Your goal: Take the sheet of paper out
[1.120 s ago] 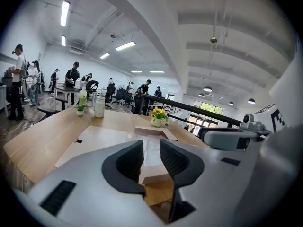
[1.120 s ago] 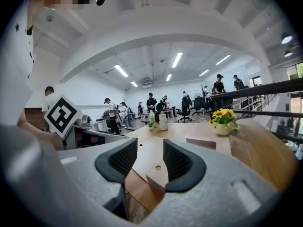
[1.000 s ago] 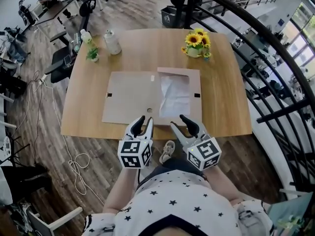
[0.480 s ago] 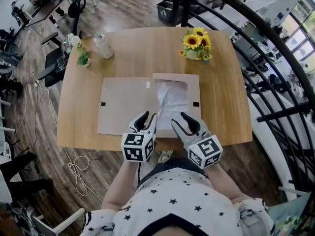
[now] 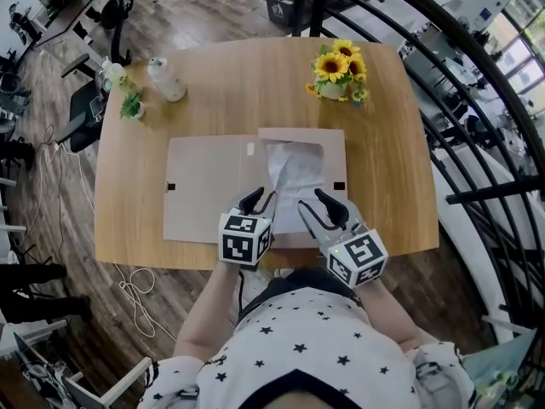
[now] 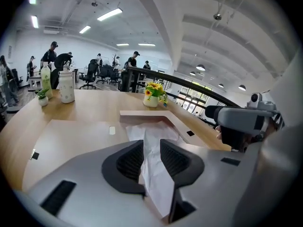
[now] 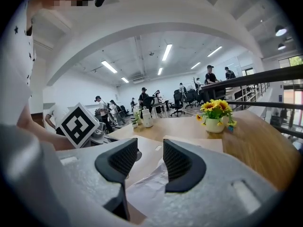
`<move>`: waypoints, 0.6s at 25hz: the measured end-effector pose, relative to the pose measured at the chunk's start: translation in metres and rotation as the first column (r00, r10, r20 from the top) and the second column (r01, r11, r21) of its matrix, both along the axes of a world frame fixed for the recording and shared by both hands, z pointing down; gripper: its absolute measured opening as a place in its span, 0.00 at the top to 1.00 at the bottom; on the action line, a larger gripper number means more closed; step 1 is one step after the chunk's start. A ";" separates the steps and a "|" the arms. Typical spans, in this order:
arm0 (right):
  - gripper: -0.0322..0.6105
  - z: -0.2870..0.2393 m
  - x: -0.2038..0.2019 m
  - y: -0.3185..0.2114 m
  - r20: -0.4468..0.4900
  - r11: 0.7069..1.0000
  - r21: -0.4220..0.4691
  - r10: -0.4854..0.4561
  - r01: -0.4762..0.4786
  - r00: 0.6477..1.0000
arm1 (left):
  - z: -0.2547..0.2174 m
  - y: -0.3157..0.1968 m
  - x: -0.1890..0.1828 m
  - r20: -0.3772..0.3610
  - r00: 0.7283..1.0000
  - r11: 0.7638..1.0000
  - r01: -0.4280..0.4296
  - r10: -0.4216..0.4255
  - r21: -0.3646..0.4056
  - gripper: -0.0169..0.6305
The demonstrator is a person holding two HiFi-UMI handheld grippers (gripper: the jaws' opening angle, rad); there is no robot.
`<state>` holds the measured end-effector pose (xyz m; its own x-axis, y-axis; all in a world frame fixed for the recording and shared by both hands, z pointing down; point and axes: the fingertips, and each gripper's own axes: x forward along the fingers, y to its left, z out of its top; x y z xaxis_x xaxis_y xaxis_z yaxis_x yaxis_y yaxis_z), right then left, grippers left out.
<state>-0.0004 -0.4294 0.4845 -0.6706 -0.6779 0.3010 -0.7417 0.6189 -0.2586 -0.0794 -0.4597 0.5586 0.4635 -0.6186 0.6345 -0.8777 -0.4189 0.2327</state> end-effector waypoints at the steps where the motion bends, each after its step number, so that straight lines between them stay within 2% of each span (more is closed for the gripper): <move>1: 0.71 0.002 0.000 -0.003 0.002 1.000 -0.004 0.001 -0.001 1.000 | 0.005 -0.002 0.002 0.009 1.000 1.000 -0.010 0.010 -0.015 0.81; 9: 0.71 0.013 0.000 -0.019 0.011 1.000 -0.029 -0.002 0.002 1.000 | 0.046 -0.019 0.011 0.077 0.994 0.987 -0.063 0.075 -0.146 0.81; 15: 0.71 0.019 0.006 -0.024 0.012 0.999 -0.044 0.006 -0.006 1.000 | 0.071 -0.025 0.014 0.132 0.985 0.974 -0.079 0.109 -0.213 0.81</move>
